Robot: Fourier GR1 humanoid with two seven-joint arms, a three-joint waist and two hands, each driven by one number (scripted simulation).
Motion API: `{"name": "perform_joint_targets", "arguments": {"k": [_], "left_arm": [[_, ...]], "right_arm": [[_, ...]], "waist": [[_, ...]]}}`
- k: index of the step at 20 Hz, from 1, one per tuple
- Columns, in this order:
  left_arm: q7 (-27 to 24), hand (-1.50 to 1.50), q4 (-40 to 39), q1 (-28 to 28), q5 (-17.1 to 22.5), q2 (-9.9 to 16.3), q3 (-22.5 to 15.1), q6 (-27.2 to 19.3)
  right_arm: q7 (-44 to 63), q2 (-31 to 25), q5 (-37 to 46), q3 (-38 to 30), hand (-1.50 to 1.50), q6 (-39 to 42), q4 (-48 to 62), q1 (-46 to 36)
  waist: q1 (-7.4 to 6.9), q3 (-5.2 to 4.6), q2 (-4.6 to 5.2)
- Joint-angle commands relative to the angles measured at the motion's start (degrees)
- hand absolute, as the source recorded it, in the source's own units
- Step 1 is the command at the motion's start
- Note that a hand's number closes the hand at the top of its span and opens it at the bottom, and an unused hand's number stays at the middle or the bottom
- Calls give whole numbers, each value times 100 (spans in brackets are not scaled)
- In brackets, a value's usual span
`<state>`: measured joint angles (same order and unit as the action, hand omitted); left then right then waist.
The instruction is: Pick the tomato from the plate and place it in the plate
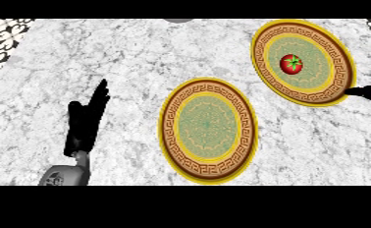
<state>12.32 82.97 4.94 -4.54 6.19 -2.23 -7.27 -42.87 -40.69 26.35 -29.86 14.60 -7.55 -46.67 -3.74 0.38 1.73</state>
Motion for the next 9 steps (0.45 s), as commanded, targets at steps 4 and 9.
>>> {"name": "perform_joint_targets", "arguments": {"k": [4,9], "left_arm": [[-128,0,-173,25,-2,-54,-5,25],[116,0,-45,223,-82,-32,-8,-60]], "right_arm": [[-54,-5,-55,-88,-150,-283,10,158],[95,-304,71,6,-150,-256,16,207]], "waist": [[-10,4,13],[-9,10,25]]}}
